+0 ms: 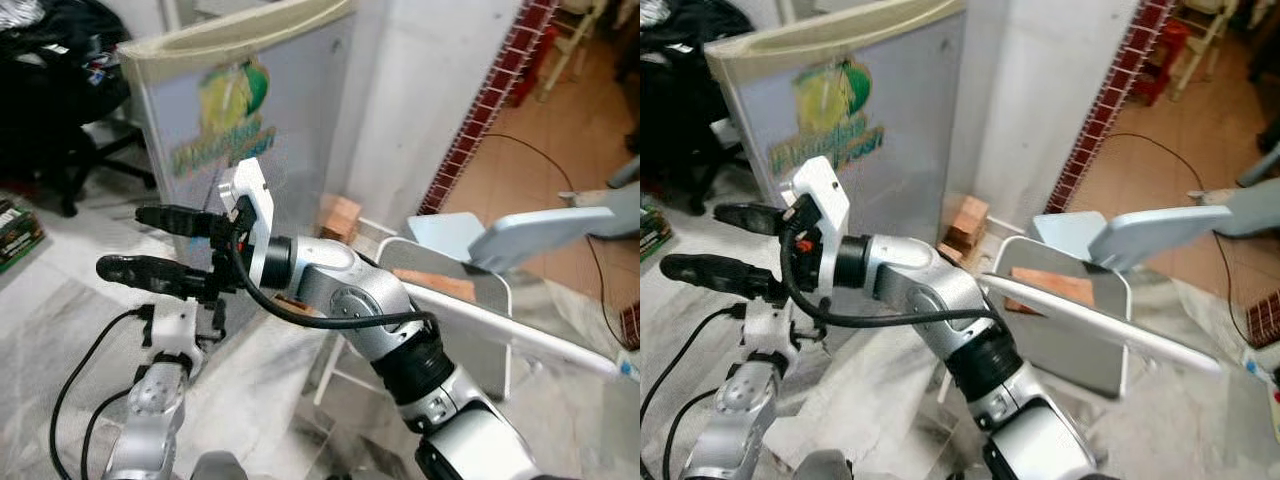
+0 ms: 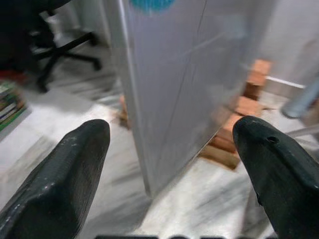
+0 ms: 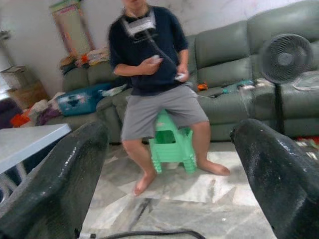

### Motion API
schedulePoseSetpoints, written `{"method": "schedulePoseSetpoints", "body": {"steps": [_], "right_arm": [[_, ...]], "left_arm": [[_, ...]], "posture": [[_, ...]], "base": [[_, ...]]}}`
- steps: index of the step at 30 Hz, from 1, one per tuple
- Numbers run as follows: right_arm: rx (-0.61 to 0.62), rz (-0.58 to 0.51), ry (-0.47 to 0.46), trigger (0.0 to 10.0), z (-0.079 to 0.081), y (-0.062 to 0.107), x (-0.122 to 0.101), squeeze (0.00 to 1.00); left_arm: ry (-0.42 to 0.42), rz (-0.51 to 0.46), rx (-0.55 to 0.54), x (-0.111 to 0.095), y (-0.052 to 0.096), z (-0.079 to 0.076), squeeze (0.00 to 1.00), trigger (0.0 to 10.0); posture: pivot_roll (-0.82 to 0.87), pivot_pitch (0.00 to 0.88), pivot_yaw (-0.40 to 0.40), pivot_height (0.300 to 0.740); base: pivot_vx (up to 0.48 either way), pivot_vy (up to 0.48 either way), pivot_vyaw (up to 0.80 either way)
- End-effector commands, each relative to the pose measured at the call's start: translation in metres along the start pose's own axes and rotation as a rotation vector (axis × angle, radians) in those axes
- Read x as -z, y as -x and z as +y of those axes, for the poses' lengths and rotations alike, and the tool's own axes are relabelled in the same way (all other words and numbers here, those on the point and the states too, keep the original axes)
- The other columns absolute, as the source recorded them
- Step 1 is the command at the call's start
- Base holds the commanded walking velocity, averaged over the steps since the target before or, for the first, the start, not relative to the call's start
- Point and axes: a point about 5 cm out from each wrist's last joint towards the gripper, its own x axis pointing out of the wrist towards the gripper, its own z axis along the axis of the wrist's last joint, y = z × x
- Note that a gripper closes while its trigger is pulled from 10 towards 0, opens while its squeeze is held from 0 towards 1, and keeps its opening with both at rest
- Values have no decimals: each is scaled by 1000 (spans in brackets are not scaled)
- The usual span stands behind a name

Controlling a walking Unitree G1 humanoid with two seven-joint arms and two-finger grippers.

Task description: Restocking fridge

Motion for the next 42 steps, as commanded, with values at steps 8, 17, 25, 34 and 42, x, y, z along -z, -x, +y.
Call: {"method": "schedulePoseSetpoints", "body": {"steps": [8, 17, 25, 34, 42], "right_arm": [[310, -54, 75, 10000, -34, 35, 18, 0], [785, 52, 261, 10000, -54, 145, 30, 0], [982, 118, 384, 10000, -48, 204, 36, 0], [1273, 20, 377, 10000, -43, 221, 36, 0], [1355, 0, 413, 10000, -42, 223, 32, 0]], "left_arm": [[-1, -24, -9, -5, -5, 0, 0, 10000], [12, -64, -69, -9, -1, 10, 0, 10000], [-2, -60, 4, -5, 5, 5, 0, 10000], [16, -102, 9, -10, 14, 3, 0, 10000], [20, -141, 75, -24, 9, -3, 0, 10000]], "posture": [[204, 0, -105, 740], [160, 0, -61, 740], [124, 0, -36, 740], [135, 0, -36, 740], [119, 0, -25, 740]], "base": [[0, 0, 0], [0, 0, 0], [0, 437, 0], [0, 480, 0], [0, 480, 0]]}}
